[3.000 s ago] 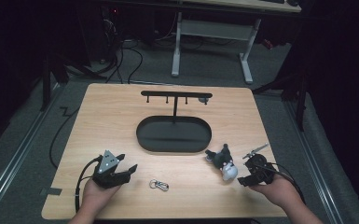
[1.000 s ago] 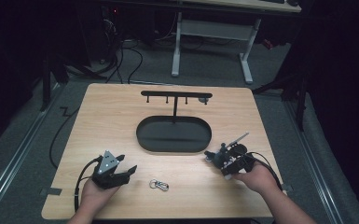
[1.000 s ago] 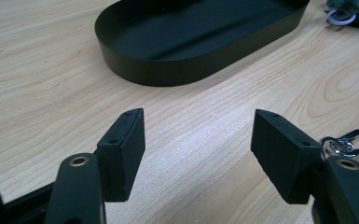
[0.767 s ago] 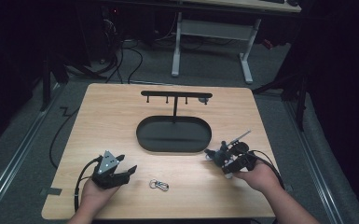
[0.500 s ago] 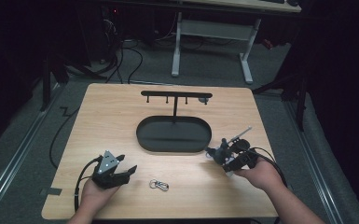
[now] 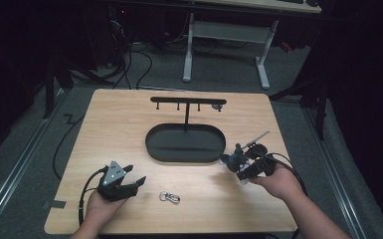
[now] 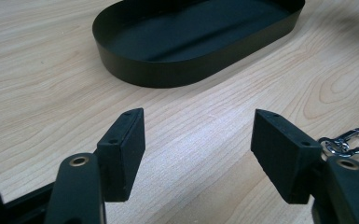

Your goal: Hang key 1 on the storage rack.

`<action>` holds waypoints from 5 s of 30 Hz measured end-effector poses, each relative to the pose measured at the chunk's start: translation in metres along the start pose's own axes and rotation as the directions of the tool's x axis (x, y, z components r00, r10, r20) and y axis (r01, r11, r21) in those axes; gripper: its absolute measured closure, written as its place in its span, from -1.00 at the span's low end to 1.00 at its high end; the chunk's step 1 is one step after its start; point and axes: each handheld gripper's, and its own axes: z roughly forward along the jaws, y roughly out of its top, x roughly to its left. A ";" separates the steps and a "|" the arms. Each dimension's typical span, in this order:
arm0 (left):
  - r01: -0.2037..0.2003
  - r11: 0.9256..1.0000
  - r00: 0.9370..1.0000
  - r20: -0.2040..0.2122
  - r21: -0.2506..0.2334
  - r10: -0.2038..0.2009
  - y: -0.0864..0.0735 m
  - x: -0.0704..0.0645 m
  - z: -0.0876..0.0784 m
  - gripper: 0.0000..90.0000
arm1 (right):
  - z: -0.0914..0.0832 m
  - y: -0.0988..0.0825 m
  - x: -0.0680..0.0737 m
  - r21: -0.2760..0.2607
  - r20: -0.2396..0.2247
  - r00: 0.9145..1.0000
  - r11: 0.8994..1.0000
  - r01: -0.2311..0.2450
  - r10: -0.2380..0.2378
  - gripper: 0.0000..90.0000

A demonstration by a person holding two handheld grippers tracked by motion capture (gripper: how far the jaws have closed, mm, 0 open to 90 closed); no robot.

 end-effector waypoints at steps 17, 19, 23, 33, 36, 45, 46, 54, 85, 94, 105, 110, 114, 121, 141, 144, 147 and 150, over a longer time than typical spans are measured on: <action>-0.013 1.000 1.000 -0.006 0.019 0.013 -0.002 -0.004 0.001 -0.20 | -0.018 0.011 -0.006 -0.017 -0.008 1.000 1.000 0.019 -0.019 0.02; -0.013 1.000 1.000 -0.005 0.018 0.013 -0.002 -0.004 0.000 -0.20 | -0.021 0.012 -0.006 -0.014 -0.008 1.000 1.000 0.012 -0.012 0.02; -0.011 1.000 1.000 -0.004 0.016 0.011 -0.002 -0.003 -0.001 -0.20 | -0.026 0.015 -0.007 -0.017 -0.005 1.000 1.000 0.015 -0.015 0.02; -0.015 1.000 1.000 0.004 0.017 0.015 -0.002 -0.003 0.000 -0.20 | -0.041 0.032 -0.006 -0.021 0.003 1.000 0.999 0.025 -0.024 0.02; -0.015 1.000 1.000 0.005 0.018 0.015 -0.002 -0.003 0.000 -0.20 | -0.044 0.036 -0.006 -0.022 0.004 1.000 0.999 0.029 -0.029 0.02; -0.020 0.999 1.000 0.012 0.029 0.020 -0.003 -0.004 0.001 -0.20 | -0.057 0.051 -0.009 -0.043 0.022 0.999 0.999 0.024 -0.023 0.02; -0.020 0.999 1.000 0.012 0.029 0.020 -0.003 -0.004 0.001 -0.20 | -0.059 0.053 -0.009 -0.044 0.021 1.000 0.999 0.022 -0.021 0.02; -0.022 0.999 1.000 0.016 0.029 0.022 -0.002 -0.003 0.001 -0.20 | -0.070 0.066 -0.011 -0.064 0.035 0.999 0.998 0.016 -0.014 0.02; -0.027 0.999 0.999 0.027 0.039 0.026 -0.003 -0.003 0.001 -0.20 | -0.080 0.110 -0.017 -0.120 0.148 0.989 0.993 0.000 0.017 0.02; -0.030 0.999 0.999 0.031 0.045 0.028 -0.003 -0.004 0.002 -0.21 | -0.066 0.104 -0.020 -0.123 0.136 0.990 0.992 -0.017 0.033 0.02; -0.031 0.998 0.999 0.034 0.053 0.029 -0.004 -0.004 0.004 -0.21 | -0.049 0.100 -0.021 -0.130 0.113 0.993 0.991 -0.030 0.045 0.01; -0.030 0.998 0.999 0.032 0.054 0.028 -0.005 -0.004 0.002 -0.21 | -0.043 0.097 -0.020 -0.121 0.106 0.994 0.992 -0.025 0.038 0.01; -0.034 0.998 0.999 0.032 0.058 0.032 -0.005 -0.005 0.003 -0.21 | -0.036 0.094 -0.018 -0.103 0.109 0.994 0.995 -0.008 0.019 0.01; -0.034 0.998 0.999 0.033 0.061 0.033 -0.005 -0.005 0.004 -0.21 | -0.023 0.100 -0.014 -0.105 0.100 0.995 0.994 0.008 0.003 0.00; -0.046 0.997 0.998 0.041 0.068 0.043 -0.004 -0.006 0.007 -0.21 | 0.013 0.114 -0.007 -0.104 0.051 0.999 0.995 -0.006 0.012 -0.29; -0.047 0.997 0.998 0.042 0.067 0.045 -0.004 -0.006 0.007 -0.21 | 0.012 0.113 -0.007 -0.130 0.040 0.999 0.991 -0.024 0.029 -0.31; -0.046 0.997 0.998 0.042 0.069 0.043 -0.004 -0.006 0.007 -0.21 | 0.010 0.110 -0.006 -0.136 0.037 0.999 0.991 -0.017 0.023 -0.31; -0.048 0.996 0.998 0.044 0.071 0.045 -0.004 -0.006 0.008 -0.21 | 0.007 0.104 -0.004 -0.151 0.031 0.999 0.988 -0.012 0.016 -0.30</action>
